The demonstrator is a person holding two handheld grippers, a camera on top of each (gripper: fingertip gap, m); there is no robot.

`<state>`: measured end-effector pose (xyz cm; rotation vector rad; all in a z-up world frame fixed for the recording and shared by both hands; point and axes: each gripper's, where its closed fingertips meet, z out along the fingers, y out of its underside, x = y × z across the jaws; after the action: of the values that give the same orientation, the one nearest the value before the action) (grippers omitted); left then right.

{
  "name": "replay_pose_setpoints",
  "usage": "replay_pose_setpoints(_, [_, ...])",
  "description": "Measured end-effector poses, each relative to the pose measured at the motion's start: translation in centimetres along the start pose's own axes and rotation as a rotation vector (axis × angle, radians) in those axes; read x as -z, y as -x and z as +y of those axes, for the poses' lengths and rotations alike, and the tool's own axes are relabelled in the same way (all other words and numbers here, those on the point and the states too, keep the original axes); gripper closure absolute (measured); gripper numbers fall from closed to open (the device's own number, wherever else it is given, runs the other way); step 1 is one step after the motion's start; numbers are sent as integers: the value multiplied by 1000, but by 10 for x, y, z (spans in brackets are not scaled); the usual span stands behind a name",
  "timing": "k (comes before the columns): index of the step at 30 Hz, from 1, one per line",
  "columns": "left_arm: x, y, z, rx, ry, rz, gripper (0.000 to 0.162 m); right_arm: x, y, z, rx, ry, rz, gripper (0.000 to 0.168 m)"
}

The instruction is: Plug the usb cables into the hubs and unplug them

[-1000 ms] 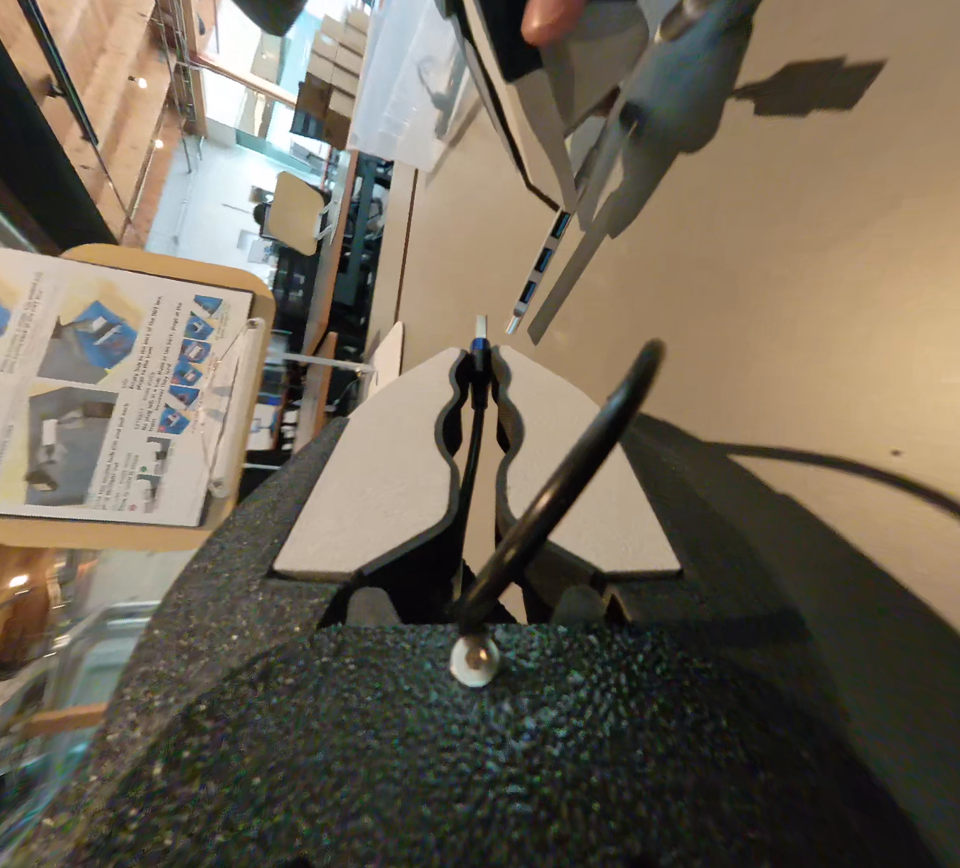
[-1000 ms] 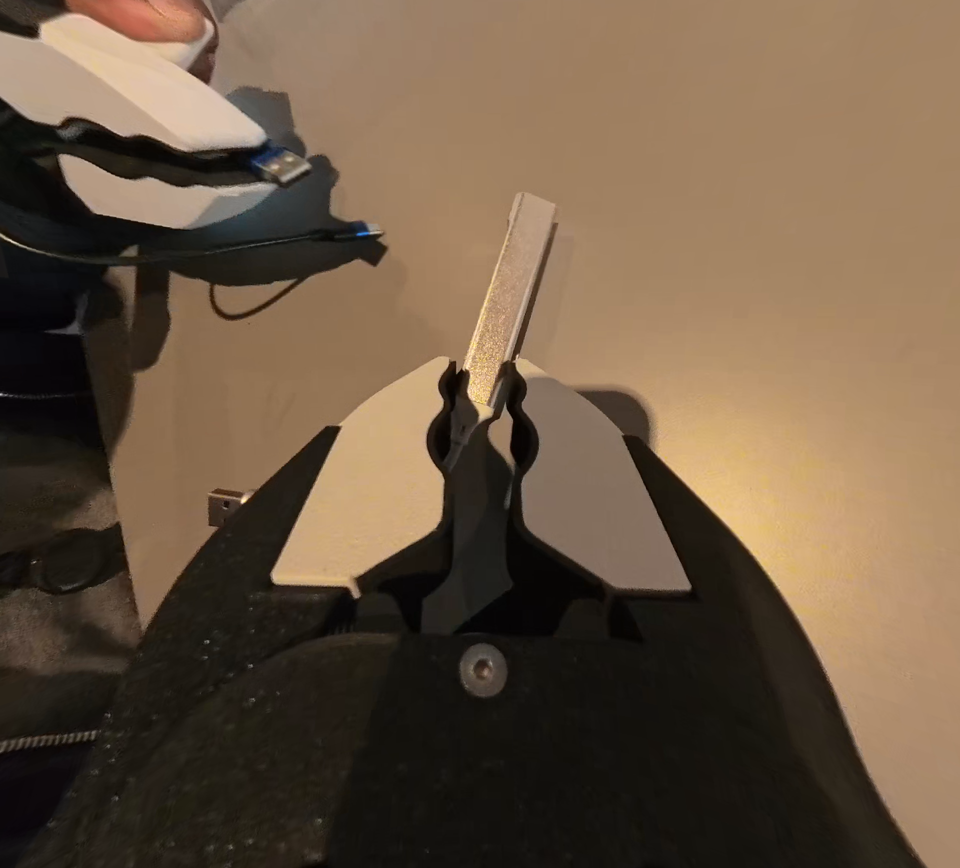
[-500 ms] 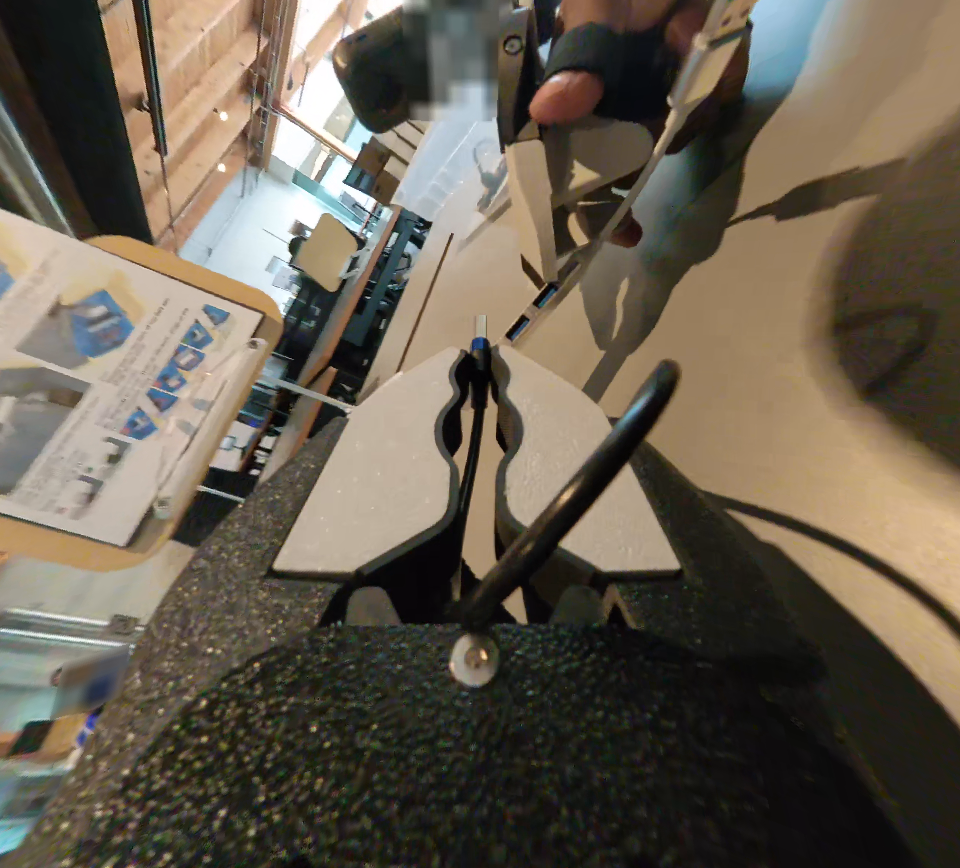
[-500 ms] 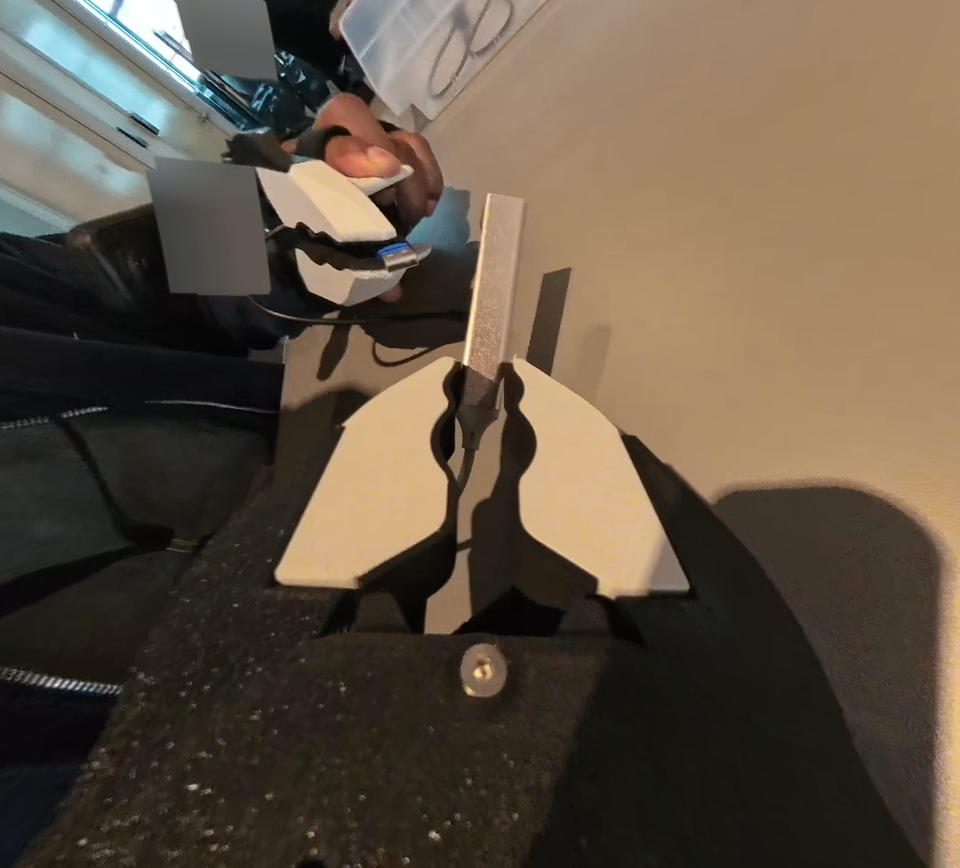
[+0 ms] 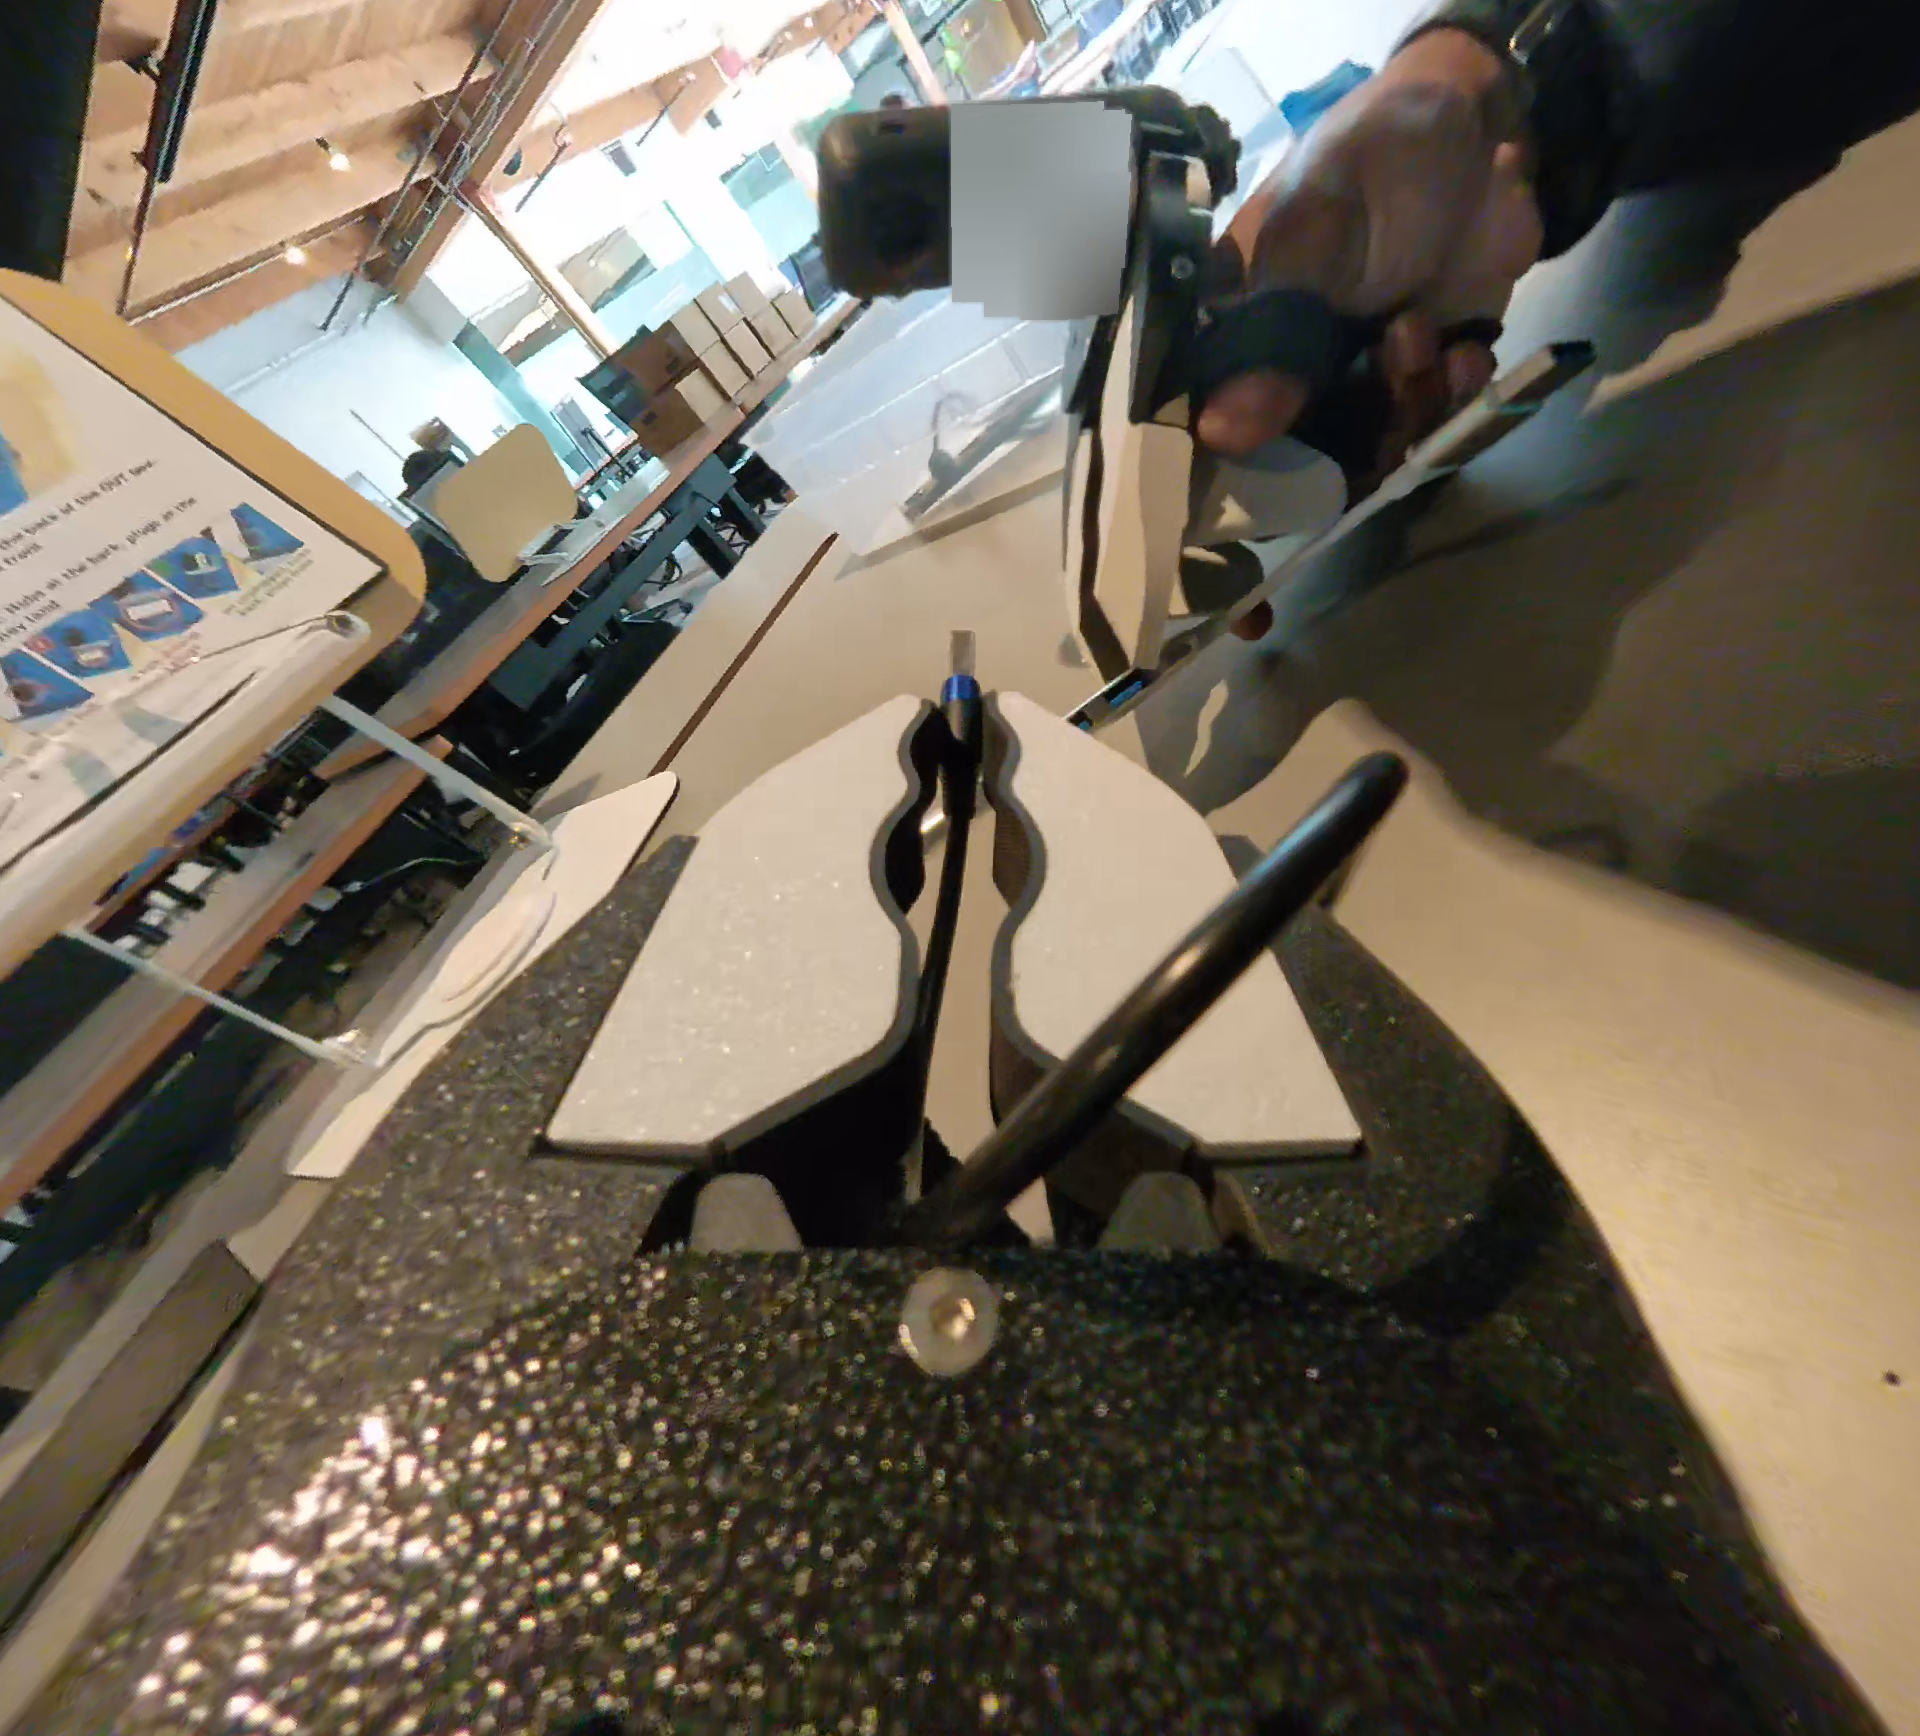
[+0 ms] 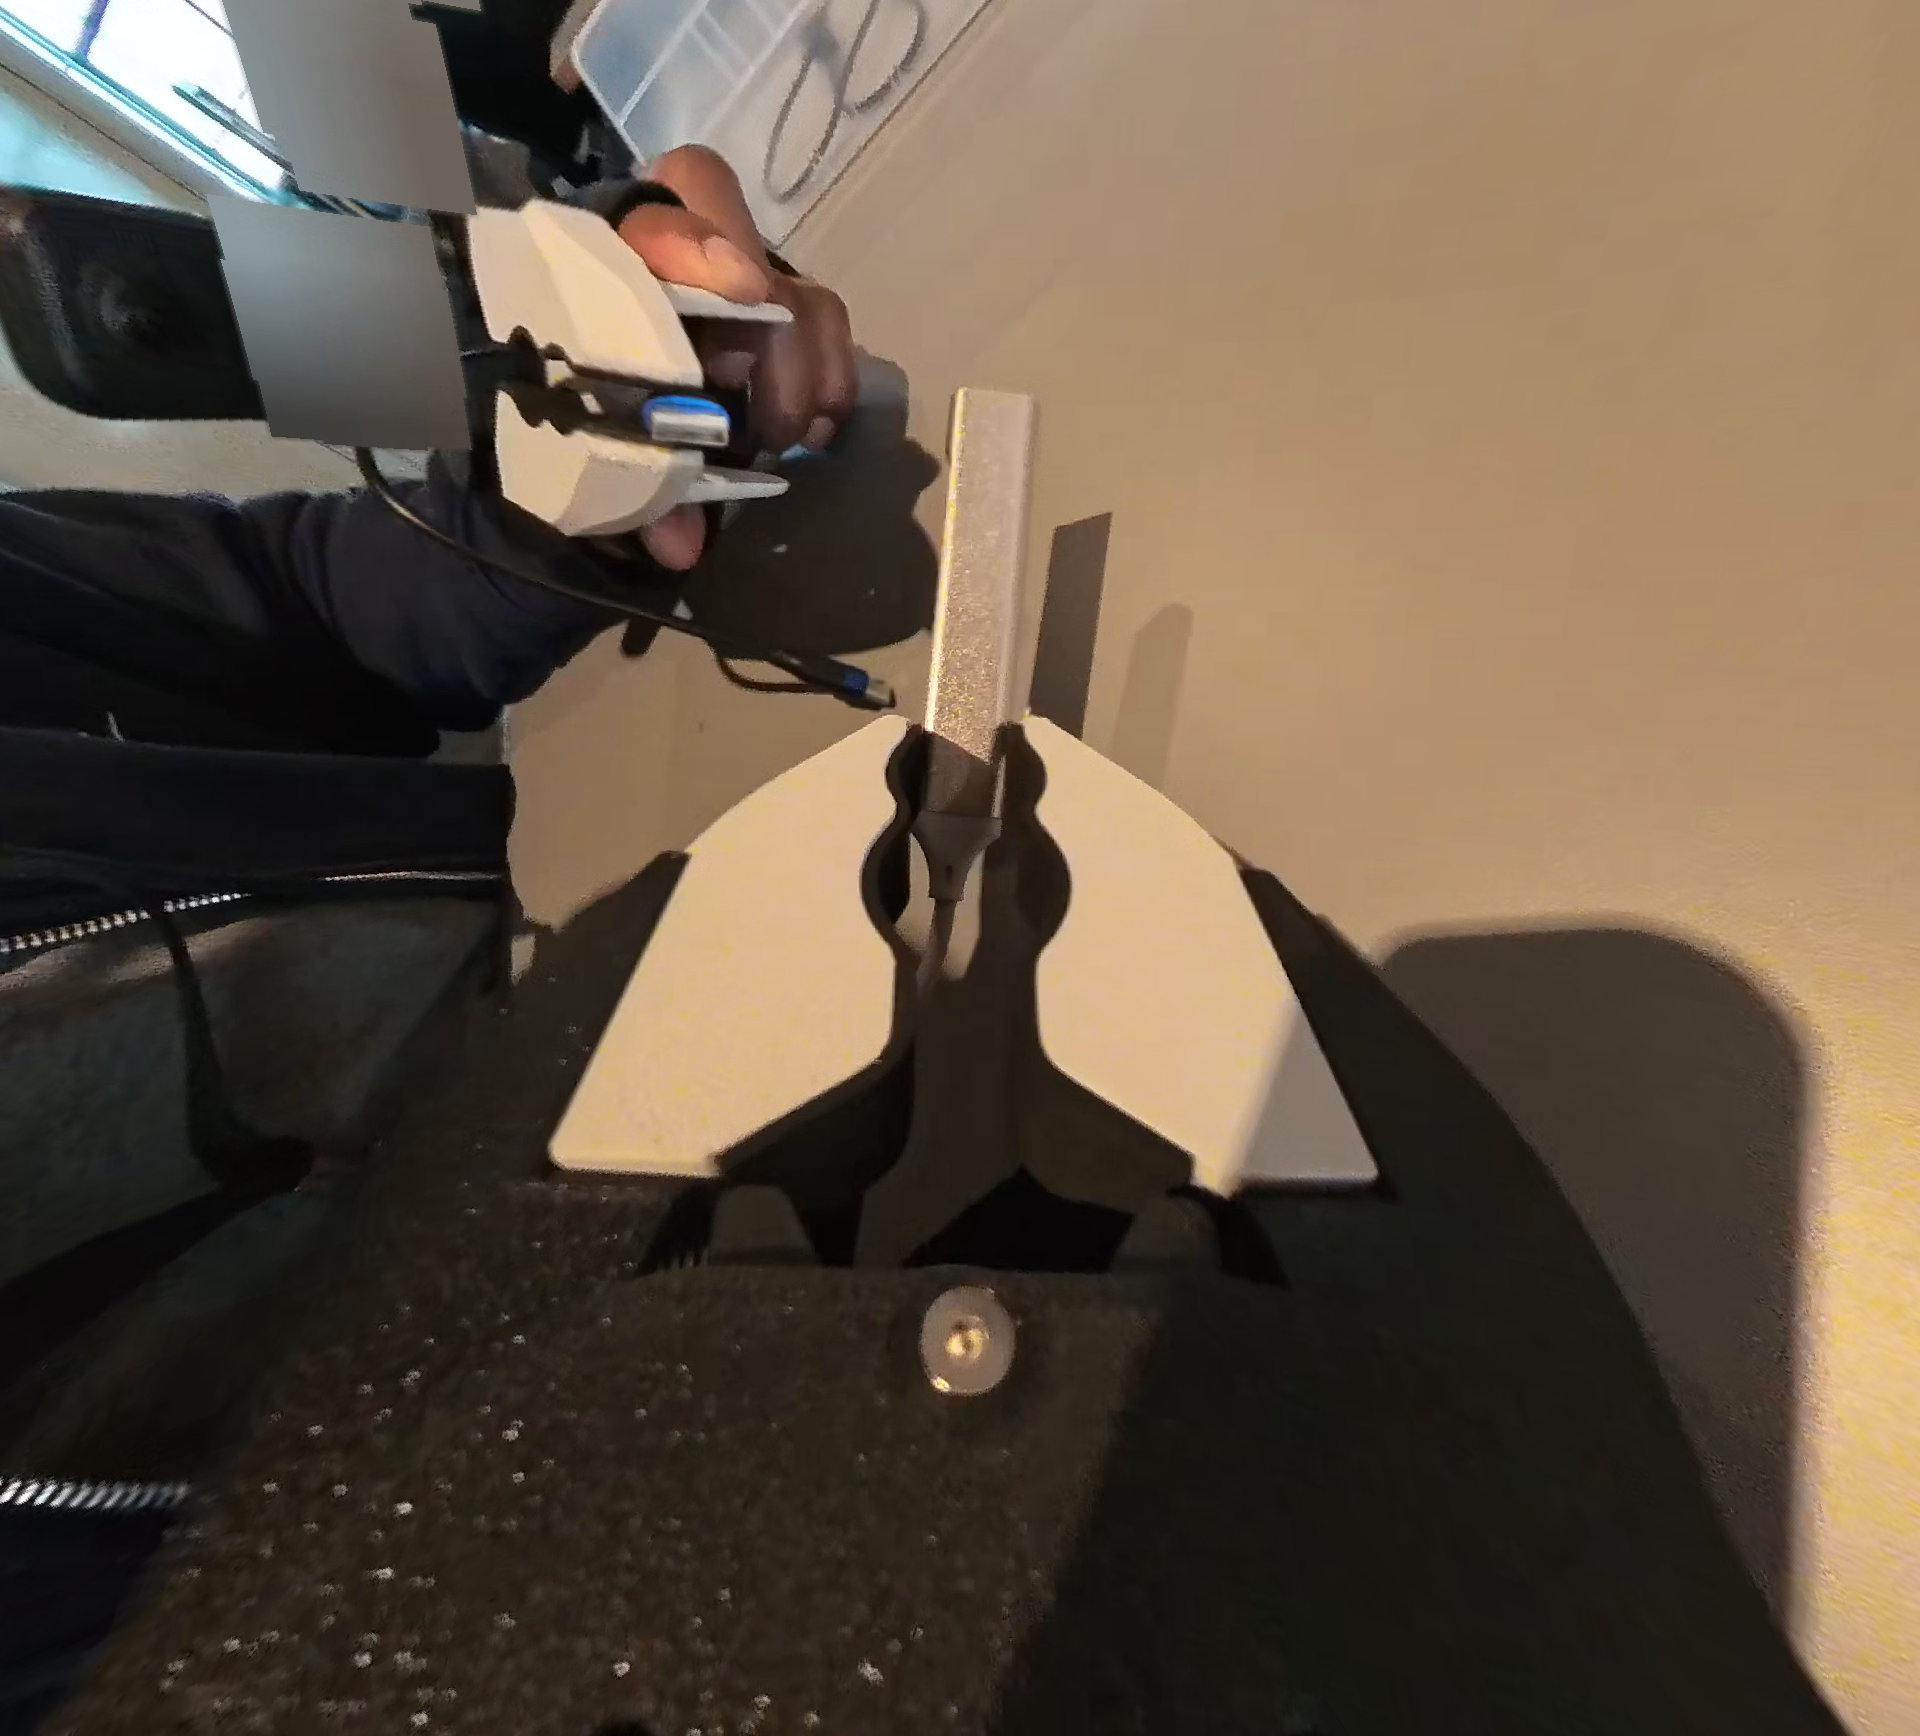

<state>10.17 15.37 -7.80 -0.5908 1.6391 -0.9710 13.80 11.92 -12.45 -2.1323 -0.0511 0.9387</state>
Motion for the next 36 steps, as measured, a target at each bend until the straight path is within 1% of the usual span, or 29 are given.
replay_pose_setpoints(3, [0, 2, 1, 15, -3, -5, 154, 1, 1, 0, -34, -7, -33, 153])
replay_pose_setpoints(5, [-2, 1, 5, -28, 35, -14, 155, 2, 1, -1, -48, -13, -46, 153])
replay_pose_setpoints(14, [-23, -18, 27, -517, 340, -30, 154, 2, -4, -3, -79, -27, -38, 153])
replay_pose_setpoints(21, [-29, -20, 35, -728, 484, -44, 154, 1, -7, -1, -26, -9, 47, 153])
replay_pose_setpoints(25, [-31, -26, 41, -789, 533, -17, 154, -1, -7, 4, 32, 23, 104, 154])
replay_pose_setpoints(28, [-32, -27, 40, -805, 533, -15, 154, -1, -8, 6, 60, 41, 144, 154])
replay_pose_setpoints(32, [-30, -27, 35, -825, 523, -27, 154, 0, -11, 5, 41, 37, 150, 154])
replay_pose_setpoints(36, [-30, -27, 38, -866, 531, -26, 154, -1, -11, 6, 58, 49, 167, 154])
